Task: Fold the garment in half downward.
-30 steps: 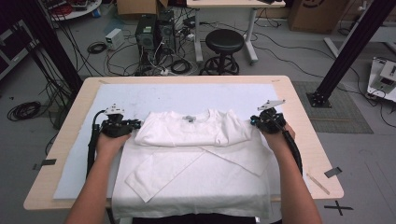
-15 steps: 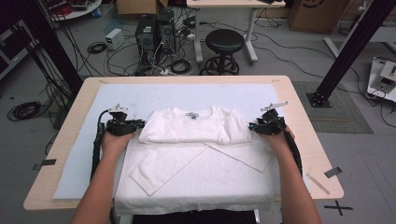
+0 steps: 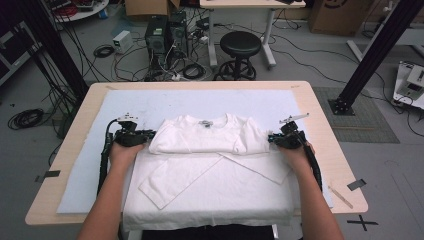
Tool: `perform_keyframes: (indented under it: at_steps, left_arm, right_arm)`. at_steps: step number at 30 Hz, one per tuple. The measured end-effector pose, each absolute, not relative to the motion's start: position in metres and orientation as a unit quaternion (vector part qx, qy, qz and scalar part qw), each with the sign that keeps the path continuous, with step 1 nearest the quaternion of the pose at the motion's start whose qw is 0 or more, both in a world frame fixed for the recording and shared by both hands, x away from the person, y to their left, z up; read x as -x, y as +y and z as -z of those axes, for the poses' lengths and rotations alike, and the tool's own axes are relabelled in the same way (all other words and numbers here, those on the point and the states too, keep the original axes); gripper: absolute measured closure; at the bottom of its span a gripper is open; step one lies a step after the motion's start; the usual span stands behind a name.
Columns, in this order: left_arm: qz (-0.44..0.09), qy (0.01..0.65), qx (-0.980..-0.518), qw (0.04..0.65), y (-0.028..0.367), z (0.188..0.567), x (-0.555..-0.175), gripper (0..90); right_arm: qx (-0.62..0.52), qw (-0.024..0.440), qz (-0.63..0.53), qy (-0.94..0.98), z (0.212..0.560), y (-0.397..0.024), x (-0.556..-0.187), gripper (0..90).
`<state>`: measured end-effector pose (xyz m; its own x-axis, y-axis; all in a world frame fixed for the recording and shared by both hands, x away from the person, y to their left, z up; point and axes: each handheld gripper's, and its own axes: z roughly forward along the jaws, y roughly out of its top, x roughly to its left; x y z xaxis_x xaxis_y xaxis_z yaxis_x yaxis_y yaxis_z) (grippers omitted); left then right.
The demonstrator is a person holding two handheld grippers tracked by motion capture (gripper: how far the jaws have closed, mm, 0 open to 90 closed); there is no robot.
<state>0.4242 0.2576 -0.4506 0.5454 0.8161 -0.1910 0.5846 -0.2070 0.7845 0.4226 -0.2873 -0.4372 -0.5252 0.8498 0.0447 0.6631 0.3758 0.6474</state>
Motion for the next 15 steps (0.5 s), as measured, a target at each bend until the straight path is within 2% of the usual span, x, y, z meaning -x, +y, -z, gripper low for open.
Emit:
perform_keyframes:
  at_steps: [2,5,8,9,15]
  left_arm:
    - [-0.144,0.453,-0.769,0.427,0.256,0.449,-0.424,78.4]
    - [-0.157,0.452,-0.771,0.421,0.255,0.444,-0.428,79.4]
    - [-0.160,0.451,-0.771,0.420,0.255,0.440,-0.431,79.5]
    - [-0.167,0.450,-0.763,0.433,0.255,0.438,-0.433,79.6]
    - [-0.163,0.454,-0.766,0.425,0.250,0.438,-0.448,79.6]
  right_arm:
    - [-0.460,0.158,-0.306,0.819,0.436,-0.286,-0.423,84.7]
    - [-0.449,0.197,-0.300,0.818,0.429,-0.282,-0.426,85.3]
    - [-0.448,0.209,-0.304,0.815,0.425,-0.281,-0.428,85.4]
    - [-0.449,0.223,-0.306,0.809,0.420,-0.280,-0.431,85.4]
    - [-0.455,0.235,-0.309,0.801,0.412,-0.281,-0.441,85.3]
